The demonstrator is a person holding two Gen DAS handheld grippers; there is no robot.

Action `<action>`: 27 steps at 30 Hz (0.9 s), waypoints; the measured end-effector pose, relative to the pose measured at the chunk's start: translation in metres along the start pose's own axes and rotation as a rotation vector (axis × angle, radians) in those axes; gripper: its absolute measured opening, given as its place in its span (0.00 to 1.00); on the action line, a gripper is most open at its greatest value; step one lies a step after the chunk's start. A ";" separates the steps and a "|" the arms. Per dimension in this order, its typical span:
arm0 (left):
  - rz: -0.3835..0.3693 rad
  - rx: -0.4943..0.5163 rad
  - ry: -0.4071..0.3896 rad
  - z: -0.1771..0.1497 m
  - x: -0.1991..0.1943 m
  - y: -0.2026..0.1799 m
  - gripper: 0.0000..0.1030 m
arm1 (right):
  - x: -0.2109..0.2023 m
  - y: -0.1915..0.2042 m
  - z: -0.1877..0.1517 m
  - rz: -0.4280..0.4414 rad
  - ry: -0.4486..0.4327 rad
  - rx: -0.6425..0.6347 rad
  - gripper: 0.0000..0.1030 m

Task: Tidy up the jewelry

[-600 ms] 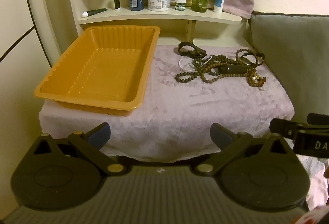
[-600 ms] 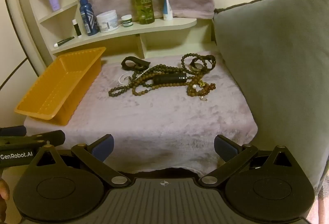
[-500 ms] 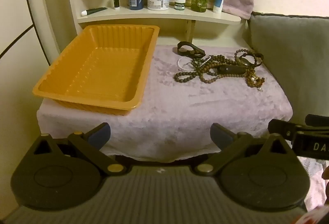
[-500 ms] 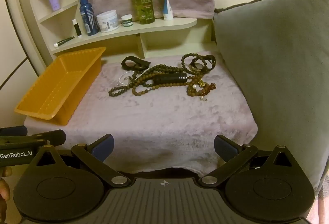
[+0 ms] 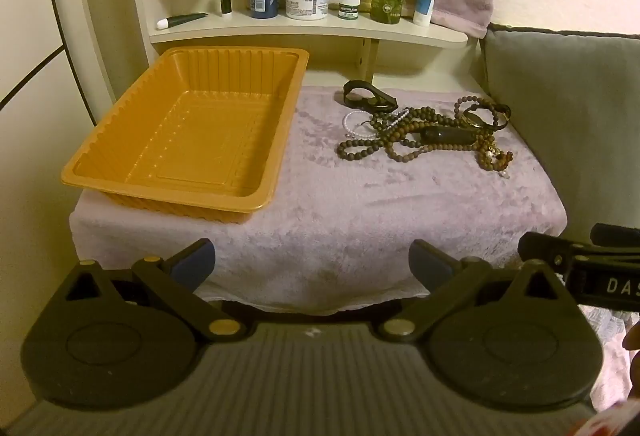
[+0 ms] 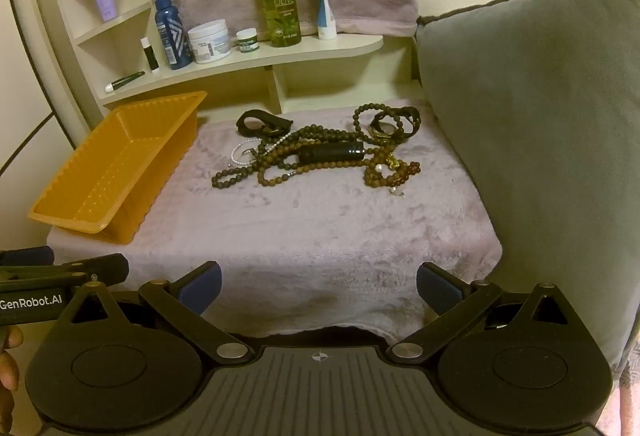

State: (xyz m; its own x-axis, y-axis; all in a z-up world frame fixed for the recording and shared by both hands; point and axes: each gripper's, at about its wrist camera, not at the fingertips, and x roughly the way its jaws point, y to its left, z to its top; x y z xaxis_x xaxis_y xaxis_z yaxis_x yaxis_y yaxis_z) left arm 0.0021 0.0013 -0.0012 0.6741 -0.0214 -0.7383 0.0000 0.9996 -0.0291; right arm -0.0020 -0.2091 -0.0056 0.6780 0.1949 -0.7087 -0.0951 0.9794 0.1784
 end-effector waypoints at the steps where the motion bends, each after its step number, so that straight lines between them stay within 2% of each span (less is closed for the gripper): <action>1: -0.001 0.000 0.000 0.000 0.000 0.000 0.99 | 0.000 0.000 0.000 0.000 0.000 0.000 1.00; 27: -0.003 -0.001 -0.003 0.002 -0.004 -0.001 0.99 | 0.000 -0.001 0.001 0.001 0.000 0.002 1.00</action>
